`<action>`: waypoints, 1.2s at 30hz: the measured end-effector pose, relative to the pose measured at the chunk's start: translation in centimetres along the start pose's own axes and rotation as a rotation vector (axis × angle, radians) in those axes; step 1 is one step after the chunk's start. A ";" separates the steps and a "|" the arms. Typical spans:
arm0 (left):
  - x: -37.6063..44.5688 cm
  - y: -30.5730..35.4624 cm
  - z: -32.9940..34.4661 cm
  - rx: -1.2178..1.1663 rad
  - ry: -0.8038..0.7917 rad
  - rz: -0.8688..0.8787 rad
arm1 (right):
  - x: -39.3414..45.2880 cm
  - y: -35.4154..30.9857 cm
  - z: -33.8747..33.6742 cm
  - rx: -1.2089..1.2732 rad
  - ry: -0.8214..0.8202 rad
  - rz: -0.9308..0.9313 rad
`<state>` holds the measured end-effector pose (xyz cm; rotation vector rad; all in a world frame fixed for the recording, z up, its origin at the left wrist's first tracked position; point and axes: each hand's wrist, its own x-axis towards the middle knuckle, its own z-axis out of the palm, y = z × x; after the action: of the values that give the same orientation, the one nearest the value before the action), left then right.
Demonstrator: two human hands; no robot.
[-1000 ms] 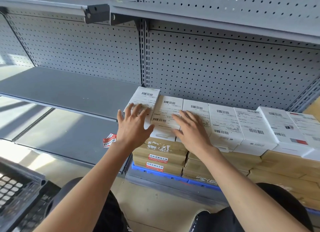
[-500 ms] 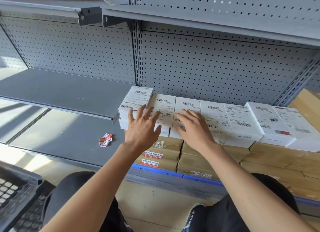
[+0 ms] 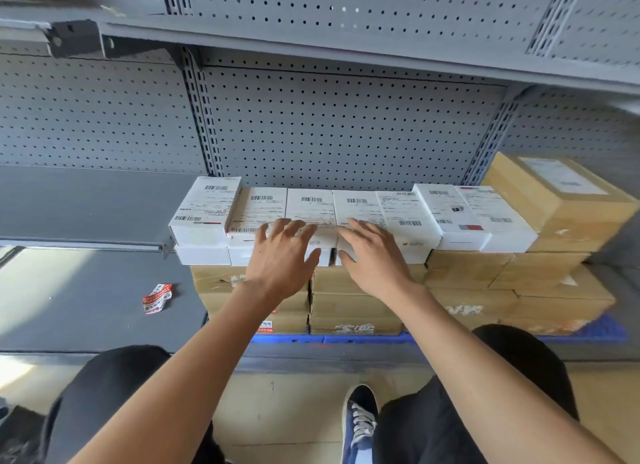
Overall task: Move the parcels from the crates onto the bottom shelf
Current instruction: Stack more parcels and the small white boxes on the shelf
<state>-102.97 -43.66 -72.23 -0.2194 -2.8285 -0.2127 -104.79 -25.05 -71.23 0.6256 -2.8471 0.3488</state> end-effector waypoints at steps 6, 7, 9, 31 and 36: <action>0.9 3.0 0.2 -0.022 -0.011 0.036 | -2.2 2.3 -2.2 -0.008 -0.018 0.078; 0.9 3.4 0.2 -0.027 -0.012 0.038 | -2.5 2.6 -2.5 -0.005 -0.024 0.089; 1.0 4.0 0.1 -0.040 -0.021 0.036 | -3.1 2.9 -3.1 0.001 -0.031 0.101; -6.9 -5.7 -8.7 0.128 0.044 -0.315 | 2.9 -10.3 -4.1 0.081 -0.138 -0.280; -12.9 -11.5 -10.6 0.189 0.017 -0.512 | 4.6 -18.6 -1.5 0.130 -0.182 -0.433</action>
<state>-89.77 -58.35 -67.53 0.5486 -2.8094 -0.0501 -100.63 -42.80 -65.20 1.3293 -2.7607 0.4198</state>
